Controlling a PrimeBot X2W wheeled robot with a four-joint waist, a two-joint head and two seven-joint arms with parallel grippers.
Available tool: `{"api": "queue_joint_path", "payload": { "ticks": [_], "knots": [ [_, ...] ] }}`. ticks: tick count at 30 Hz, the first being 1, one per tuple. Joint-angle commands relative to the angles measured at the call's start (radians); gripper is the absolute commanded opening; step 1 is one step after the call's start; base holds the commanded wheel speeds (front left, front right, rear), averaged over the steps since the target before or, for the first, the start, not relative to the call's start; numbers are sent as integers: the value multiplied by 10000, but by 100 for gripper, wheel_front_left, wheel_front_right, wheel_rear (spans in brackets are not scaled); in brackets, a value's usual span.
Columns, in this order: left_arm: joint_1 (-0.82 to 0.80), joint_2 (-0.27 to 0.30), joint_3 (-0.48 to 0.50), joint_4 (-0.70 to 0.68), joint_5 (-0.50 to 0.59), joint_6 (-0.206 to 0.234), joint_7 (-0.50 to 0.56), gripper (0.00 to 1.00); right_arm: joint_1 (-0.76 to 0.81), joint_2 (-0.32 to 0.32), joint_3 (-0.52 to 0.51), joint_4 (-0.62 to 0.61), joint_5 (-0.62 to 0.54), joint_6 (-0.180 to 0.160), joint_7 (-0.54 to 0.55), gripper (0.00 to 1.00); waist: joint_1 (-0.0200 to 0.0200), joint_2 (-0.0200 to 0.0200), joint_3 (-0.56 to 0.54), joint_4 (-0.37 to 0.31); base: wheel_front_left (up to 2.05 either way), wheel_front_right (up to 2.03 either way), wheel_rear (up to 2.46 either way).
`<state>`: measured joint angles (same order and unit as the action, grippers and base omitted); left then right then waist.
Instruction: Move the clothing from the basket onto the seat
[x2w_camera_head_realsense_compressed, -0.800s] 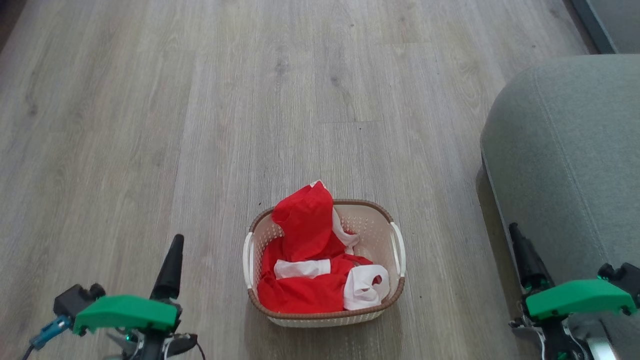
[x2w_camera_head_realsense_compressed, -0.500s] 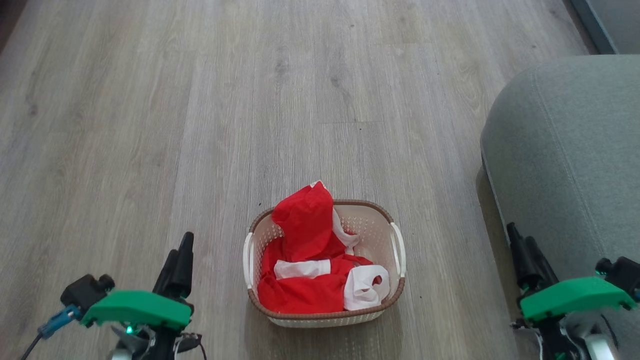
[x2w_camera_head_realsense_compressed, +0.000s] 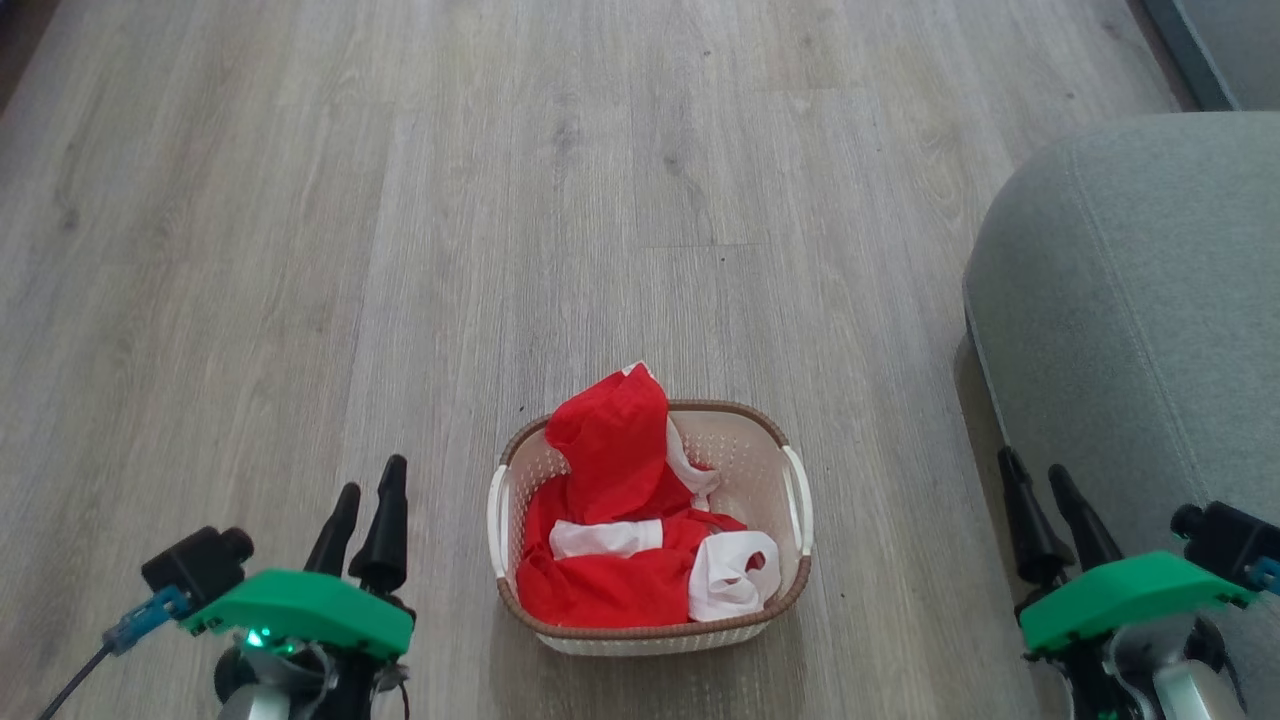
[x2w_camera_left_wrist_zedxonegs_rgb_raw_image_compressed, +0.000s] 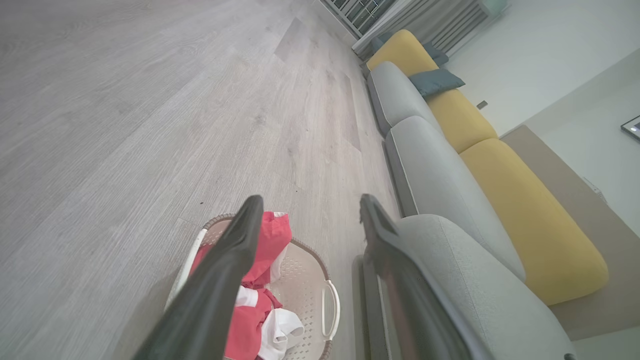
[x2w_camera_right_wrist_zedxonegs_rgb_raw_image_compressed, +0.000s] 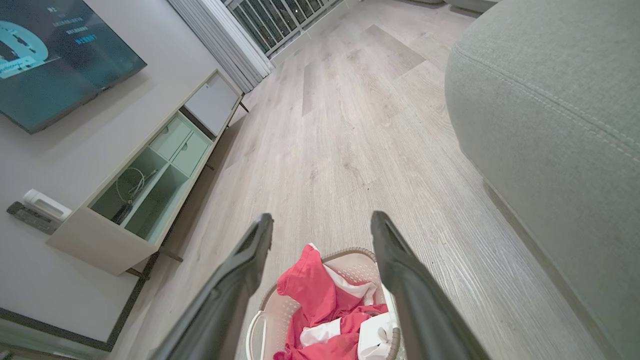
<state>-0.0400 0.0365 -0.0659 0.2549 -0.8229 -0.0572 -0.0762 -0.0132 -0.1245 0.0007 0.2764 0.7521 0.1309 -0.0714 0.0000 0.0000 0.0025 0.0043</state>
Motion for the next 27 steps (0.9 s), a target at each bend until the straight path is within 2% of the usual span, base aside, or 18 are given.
{"api": "queue_joint_path", "payload": {
  "ticks": [1, 27],
  "knots": [
    [-586, 91, 97, -398, 254, 58, -111, 100, -568, -226, 118, -342, -258, -1, -137, 100, 0, 0, 2, 2, 0, 0, 0],
    [-753, 164, -378, -806, 3857, 531, -872, 100, -610, -505, 432, -393, -3412, -1, -907, 100, 0, 0, 27, 43, 0, 0, 0]
  ]
}}
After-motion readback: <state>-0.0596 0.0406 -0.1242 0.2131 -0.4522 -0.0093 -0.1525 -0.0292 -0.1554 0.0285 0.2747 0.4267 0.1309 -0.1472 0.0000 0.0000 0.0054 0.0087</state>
